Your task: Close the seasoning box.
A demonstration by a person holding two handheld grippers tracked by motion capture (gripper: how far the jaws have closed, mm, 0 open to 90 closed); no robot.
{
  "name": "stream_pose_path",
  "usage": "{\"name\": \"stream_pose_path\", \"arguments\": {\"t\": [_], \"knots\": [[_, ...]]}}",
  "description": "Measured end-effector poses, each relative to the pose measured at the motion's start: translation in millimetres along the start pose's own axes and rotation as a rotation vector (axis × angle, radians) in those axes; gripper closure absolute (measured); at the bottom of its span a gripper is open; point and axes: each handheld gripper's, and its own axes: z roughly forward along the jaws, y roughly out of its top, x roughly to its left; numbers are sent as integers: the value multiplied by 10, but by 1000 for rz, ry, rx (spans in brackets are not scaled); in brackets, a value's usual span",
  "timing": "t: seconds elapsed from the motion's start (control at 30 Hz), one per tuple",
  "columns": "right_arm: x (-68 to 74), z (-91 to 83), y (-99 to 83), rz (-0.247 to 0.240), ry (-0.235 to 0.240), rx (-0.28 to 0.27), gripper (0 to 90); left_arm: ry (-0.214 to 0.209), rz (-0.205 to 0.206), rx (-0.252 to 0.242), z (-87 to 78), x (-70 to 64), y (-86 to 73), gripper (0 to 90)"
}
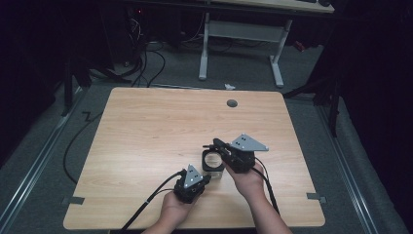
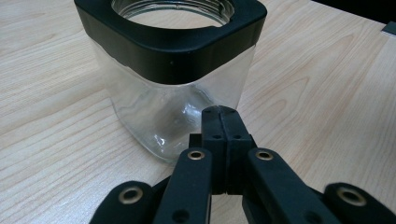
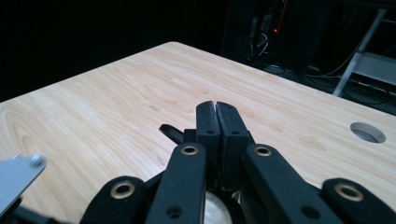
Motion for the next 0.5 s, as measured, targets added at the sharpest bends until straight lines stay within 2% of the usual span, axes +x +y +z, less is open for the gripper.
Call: {"name": "stream_pose_path", "arguments": {"t": [0.13,0.33,0.43,0.5], "knots": [[42,-29,-75,3,9,9,887,2,-7,-6,4,1,3,900],[123,-123,-296,16,34,21,878,4,-9,-2,-6,4,9,900],[128,-203,-429,37,37,23,872,-2,-2,9,-50,-6,18,900],[116,-257,-509,44,29,27,866,4,19,14,-114,1,39,900]]}}
